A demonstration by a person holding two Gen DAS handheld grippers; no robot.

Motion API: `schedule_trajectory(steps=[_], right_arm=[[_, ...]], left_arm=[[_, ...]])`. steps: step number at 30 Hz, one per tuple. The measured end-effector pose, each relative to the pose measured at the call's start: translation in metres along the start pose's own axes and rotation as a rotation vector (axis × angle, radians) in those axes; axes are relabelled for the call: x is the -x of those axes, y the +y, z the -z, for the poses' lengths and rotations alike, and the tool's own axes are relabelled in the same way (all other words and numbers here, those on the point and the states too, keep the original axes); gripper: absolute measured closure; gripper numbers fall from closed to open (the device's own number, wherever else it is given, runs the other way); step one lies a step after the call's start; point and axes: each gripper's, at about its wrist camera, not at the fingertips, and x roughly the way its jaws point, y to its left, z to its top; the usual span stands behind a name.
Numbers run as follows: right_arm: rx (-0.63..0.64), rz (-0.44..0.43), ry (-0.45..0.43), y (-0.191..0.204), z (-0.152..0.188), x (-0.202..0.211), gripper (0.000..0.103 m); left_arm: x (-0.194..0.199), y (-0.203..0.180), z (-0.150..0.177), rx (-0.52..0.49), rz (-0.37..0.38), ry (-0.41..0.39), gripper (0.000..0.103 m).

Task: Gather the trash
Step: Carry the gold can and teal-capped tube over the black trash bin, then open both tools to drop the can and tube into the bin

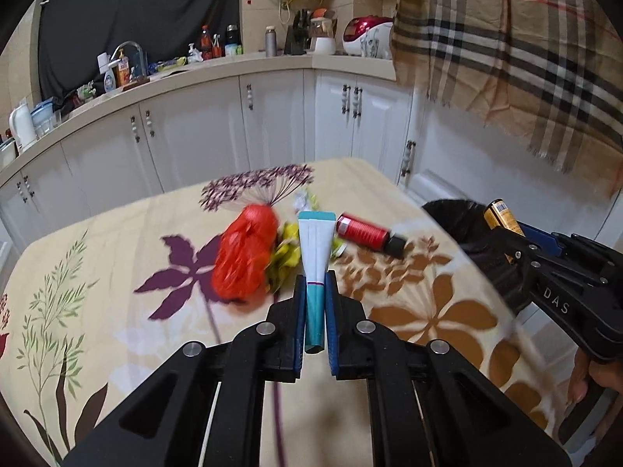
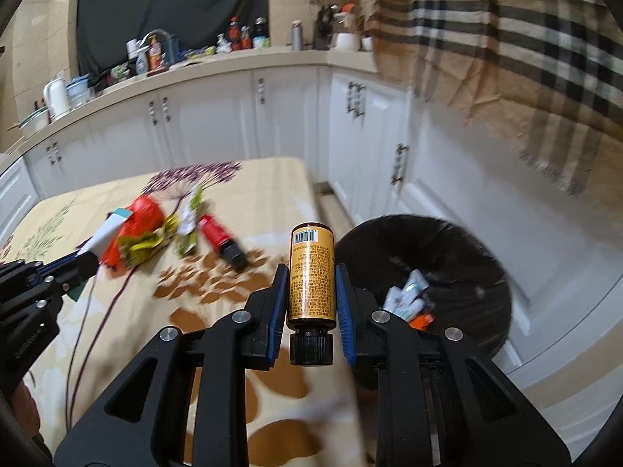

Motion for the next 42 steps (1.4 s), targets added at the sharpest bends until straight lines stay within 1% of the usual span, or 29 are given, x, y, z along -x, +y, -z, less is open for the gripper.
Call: schedule_trajectory(steps=[3, 7, 10, 18, 27, 29, 30, 31, 32, 36, 38, 42], right_arm=[[-0.015, 0.043, -0.022, -0.018, -0.007, -0.001, 0.080], [-0.032, 0.109, -0.044, -0.043, -0.011, -0.007, 0.080], [-0.047, 0.144, -0.047, -0.061, -0.012, -0.013, 0.080], [-0.094, 0.192, -0.036, -0.106, -0.011, -0.038, 0.080], [-0.124, 0.217, -0.025, -0.136, -0.009, -0.062, 0.080], [-0.128, 0.223, -0.023, -0.141, -0.009, -0.067, 0.079], [-0.129, 0.226, -0.021, -0.143, -0.009, -0.071, 0.075], [-0.137, 0.233, -0.021, -0.147, -0.009, -0.074, 0.067], [-0.143, 0.237, -0.020, -0.150, -0.009, -0.077, 0.064], [-0.159, 0.246, -0.025, -0.154, -0.008, -0.078, 0.063], [-0.157, 0.248, -0.025, -0.154, -0.007, -0.077, 0.063], [-0.155, 0.245, -0.027, -0.151, -0.007, -0.074, 0.063]], left_arm=[[-0.006, -0.015, -0.010, -0.007, 0.011, -0.016, 0.093], [-0.013, -0.042, -0.019, -0.043, 0.021, -0.050, 0.093], [-0.022, -0.063, -0.026, -0.073, 0.035, -0.061, 0.093], [-0.056, -0.114, -0.042, -0.141, 0.052, -0.058, 0.093], [-0.097, -0.161, -0.060, -0.193, 0.065, -0.030, 0.093], [-0.106, -0.167, -0.062, -0.204, 0.066, -0.021, 0.092], [-0.112, -0.171, -0.063, -0.212, 0.065, -0.010, 0.092], [-0.115, -0.173, -0.064, -0.213, 0.061, -0.005, 0.088], [-0.118, -0.174, -0.064, -0.212, 0.057, 0.000, 0.085], [-0.124, -0.173, -0.065, -0.202, 0.055, 0.013, 0.078], [-0.123, -0.172, -0.065, -0.197, 0.053, 0.013, 0.072], [-0.119, -0.166, -0.064, -0.186, 0.048, 0.011, 0.071]])
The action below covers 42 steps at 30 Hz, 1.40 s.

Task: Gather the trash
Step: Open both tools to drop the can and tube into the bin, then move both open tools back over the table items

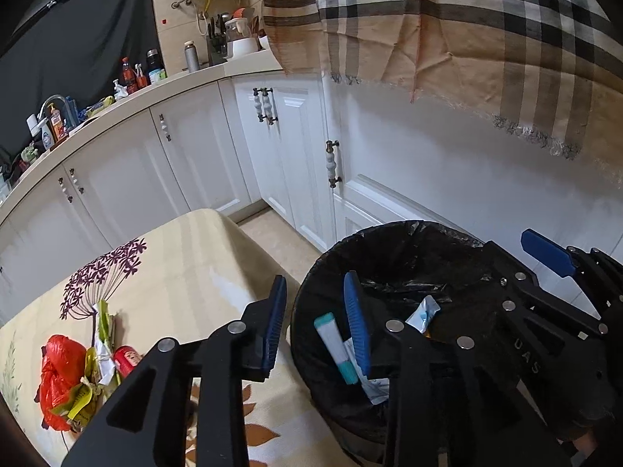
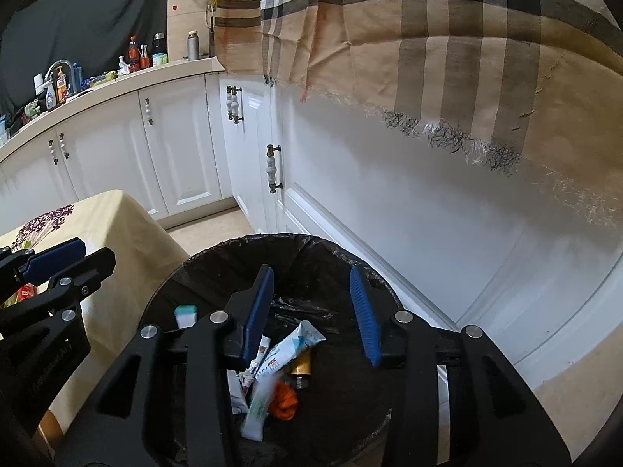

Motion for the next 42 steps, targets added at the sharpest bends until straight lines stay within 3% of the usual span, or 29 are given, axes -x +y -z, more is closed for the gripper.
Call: schedule_trajectory(steps=[15, 32, 37, 42], right_arm=[[0.036, -0.077, -0.031, 0.043, -0.006, 0.045, 0.062], [0.155, -0.251, 0.007, 0.148, 0.001, 0.071, 0.061], [0.201, -0.294, 0.035, 0.178, 0.005, 0.067, 0.055], [0.250, -0.320, 0.068, 0.205, 0.008, 0.061, 0.054]], left_arm=[[0.050, 0.059, 0.017, 0.089, -0.063, -0.030, 0.067], [0.099, 0.175, 0.078, 0.234, -0.259, 0.008, 0.063], [0.109, 0.206, 0.098, 0.273, -0.313, 0.029, 0.062], [0.114, 0.234, 0.113, 0.314, -0.353, 0.047, 0.062]])
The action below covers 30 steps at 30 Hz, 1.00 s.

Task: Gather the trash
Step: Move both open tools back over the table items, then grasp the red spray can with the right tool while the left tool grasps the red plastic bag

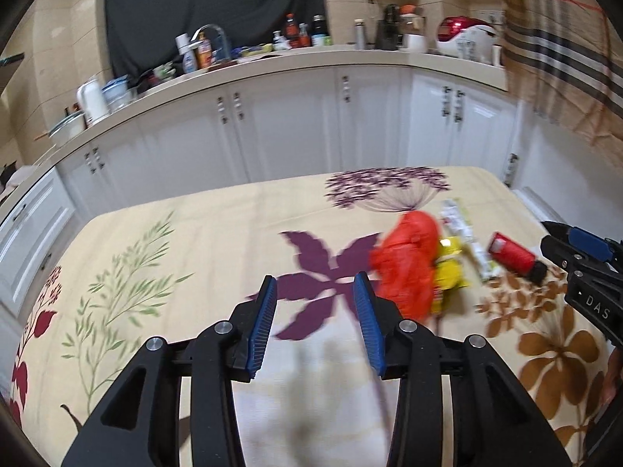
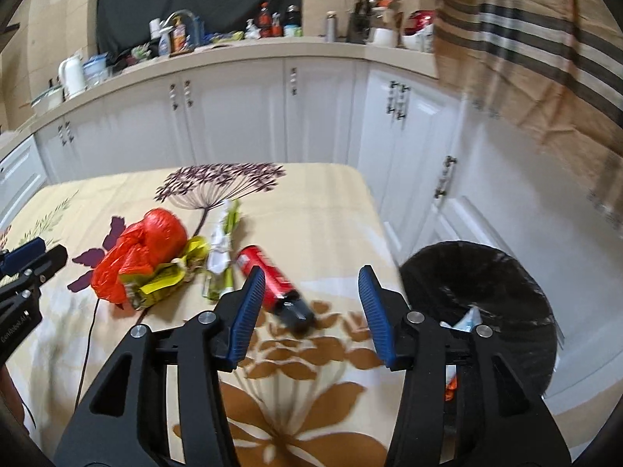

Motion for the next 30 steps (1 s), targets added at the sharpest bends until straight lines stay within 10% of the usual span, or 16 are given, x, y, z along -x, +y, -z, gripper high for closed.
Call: schedule_trajectory(steps=[12, 17, 30], right_arm=[[0.045, -0.022, 0.140, 0.021, -0.006, -0.039, 0.054], [0.051, -0.045, 0.178, 0.023, -0.003, -0.047, 0.074], [0.006, -0.052, 0.132, 0.011, -0.001, -0.031, 0.080]], left_arm=[[-0.010, 0.023, 0.004, 0.030, 0.002, 0.024, 0.056], [-0.013, 0.018, 0.003, 0.022, 0.024, 0.026, 0.053], [-0.020, -0.012, -0.016, -0.021, 0.106, 0.015, 0.049]])
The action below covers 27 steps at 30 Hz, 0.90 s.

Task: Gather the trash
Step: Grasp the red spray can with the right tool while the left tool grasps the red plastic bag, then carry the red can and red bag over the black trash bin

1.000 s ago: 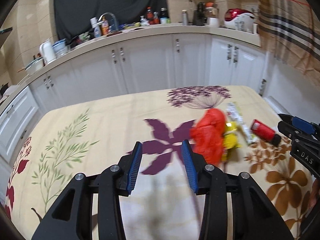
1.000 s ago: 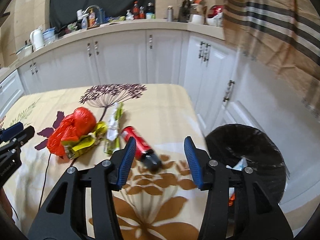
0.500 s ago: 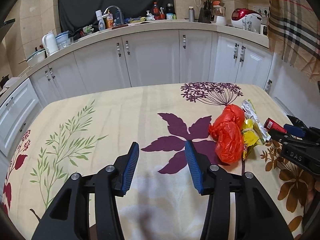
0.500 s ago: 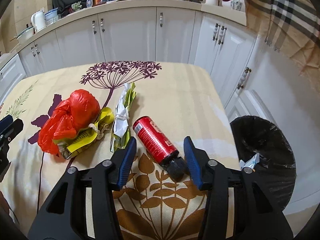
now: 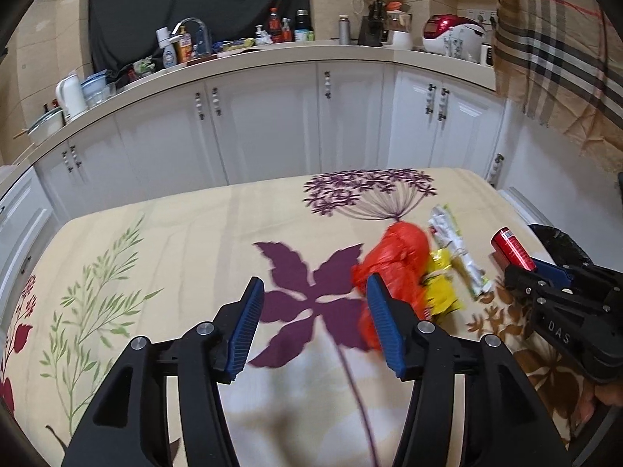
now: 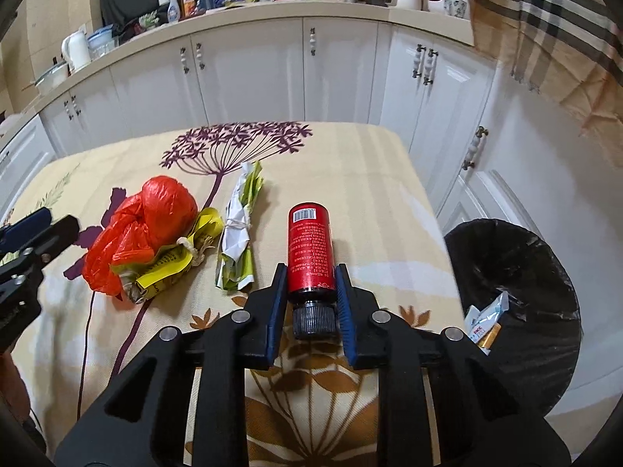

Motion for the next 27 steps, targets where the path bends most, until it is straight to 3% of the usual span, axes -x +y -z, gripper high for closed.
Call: schedule_trajectory(steps=[5, 12, 15, 17, 27], right_arm=[[-0.020, 0.000, -0.019, -0.008, 0.000, 0.008, 0.080], [-0.038, -0.008, -0.030, -0.016, 0.000, 0.012, 0.080], [-0.042, -0.011, -0.029, -0.016, 0.001, 0.011, 0.080], [-0.044, -0.013, -0.028, -0.016, 0.001, 0.011, 0.080], [-0.047, -0.021, -0.041, -0.013, 0.006, 0.015, 0.080]], left_arm=[[-0.014, -0.013, -0.005, -0.014, 0.057, 0.033, 0.049], [-0.030, -0.026, -0.003, -0.052, 0.081, 0.072, 0.049], [-0.031, -0.027, 0.000, -0.057, 0.097, 0.079, 0.061], [-0.032, -0.027, 0.003, -0.062, 0.108, 0.088, 0.079], [-0.021, -0.014, 0.010, -0.029, 0.106, 0.056, 0.091]])
